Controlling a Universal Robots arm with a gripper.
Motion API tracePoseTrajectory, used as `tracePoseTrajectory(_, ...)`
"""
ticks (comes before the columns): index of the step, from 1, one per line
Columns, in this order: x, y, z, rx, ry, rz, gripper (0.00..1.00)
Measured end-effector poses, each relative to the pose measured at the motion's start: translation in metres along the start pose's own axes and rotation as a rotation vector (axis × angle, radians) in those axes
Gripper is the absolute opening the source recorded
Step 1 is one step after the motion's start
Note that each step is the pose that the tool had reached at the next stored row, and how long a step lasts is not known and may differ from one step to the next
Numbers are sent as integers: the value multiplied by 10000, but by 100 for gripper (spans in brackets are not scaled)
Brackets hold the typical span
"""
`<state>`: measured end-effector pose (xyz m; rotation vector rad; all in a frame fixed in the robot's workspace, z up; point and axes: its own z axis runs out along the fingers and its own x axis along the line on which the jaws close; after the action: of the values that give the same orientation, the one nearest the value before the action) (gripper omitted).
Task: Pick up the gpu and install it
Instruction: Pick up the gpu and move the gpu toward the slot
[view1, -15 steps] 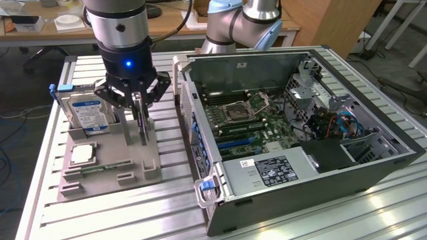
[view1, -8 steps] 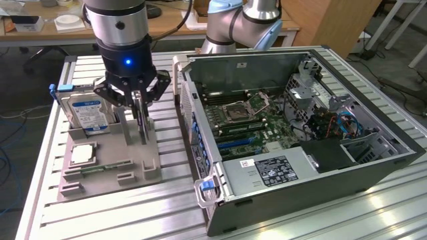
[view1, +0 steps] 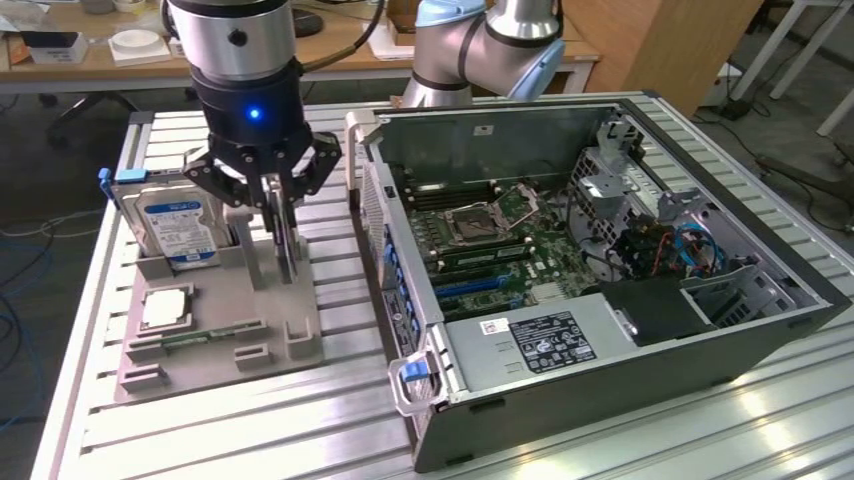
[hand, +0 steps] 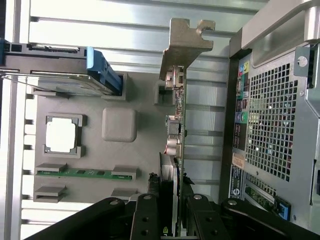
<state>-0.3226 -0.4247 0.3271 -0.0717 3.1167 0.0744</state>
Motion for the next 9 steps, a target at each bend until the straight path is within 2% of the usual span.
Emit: tracePoseTrajectory(9,-3,5,-105,-1,-1,0,27)
